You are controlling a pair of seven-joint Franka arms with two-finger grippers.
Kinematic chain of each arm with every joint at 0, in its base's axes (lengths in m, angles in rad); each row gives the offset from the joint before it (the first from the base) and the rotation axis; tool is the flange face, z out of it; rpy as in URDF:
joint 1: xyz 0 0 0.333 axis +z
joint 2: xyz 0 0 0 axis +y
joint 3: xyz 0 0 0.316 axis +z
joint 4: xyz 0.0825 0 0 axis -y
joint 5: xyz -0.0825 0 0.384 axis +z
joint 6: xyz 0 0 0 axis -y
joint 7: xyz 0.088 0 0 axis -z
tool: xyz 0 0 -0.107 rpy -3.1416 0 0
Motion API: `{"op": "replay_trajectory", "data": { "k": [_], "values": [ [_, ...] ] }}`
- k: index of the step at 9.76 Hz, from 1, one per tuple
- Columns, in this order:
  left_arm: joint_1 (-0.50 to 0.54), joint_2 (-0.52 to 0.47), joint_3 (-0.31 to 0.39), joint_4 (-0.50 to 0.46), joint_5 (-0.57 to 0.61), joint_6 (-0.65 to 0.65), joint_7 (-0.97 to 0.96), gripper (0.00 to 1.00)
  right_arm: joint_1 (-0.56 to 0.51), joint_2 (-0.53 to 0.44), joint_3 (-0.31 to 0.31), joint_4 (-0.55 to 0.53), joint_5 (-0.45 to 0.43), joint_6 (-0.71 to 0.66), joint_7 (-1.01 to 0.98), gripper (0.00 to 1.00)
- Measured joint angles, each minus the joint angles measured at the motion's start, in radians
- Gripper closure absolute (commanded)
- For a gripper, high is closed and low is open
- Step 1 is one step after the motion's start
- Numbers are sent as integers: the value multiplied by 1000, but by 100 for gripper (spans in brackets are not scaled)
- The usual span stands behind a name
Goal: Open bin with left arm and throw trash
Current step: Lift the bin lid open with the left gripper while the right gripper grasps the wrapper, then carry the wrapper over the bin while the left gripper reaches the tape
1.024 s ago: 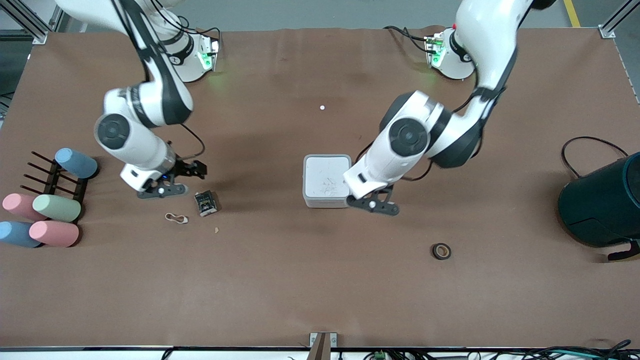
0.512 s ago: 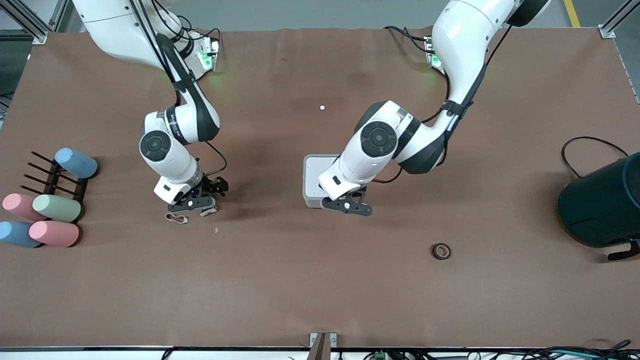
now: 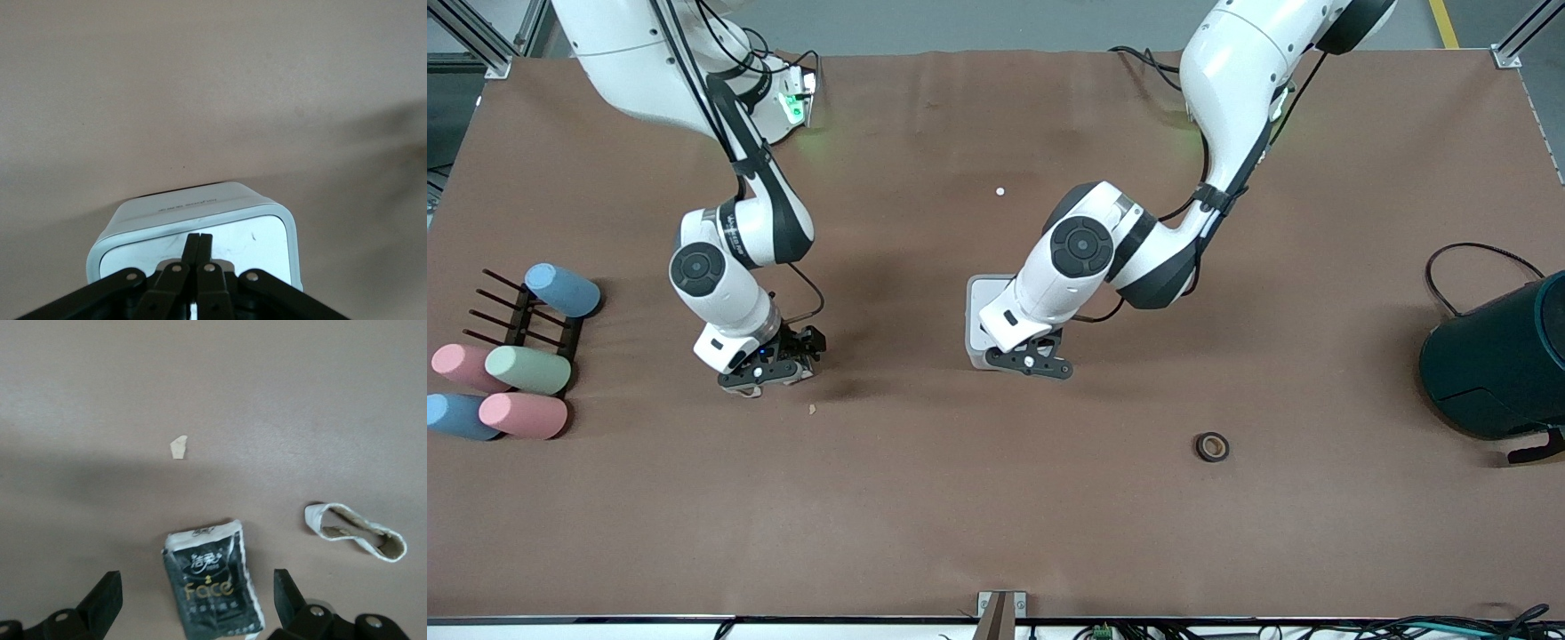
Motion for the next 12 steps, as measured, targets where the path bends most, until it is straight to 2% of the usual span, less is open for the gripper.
{"op": "replay_trajectory", "data": {
  "k": [6,7,8,9,10,12],
  "values": [
    [-7,21,1,-25,-21,61,-15,100,-12,70,5,8,-19,18,0,1],
    [-7,15,1,-37,-21,72,-15,100,-9,73,6,9,-19,18,0,23],
    [-6,11,1,-38,-22,68,-15,100,-5,72,7,11,-19,18,0,58],
    [-5,3,1,-35,-22,49,-15,100,-3,73,8,11,-19,16,6,84],
    [-2,-18,4,-27,-22,-3,-15,100,-3,73,8,12,-18,14,31,97],
    [16,-98,13,-22,-21,-103,-15,100,2,71,8,18,-19,13,101,99]
  ]
}}
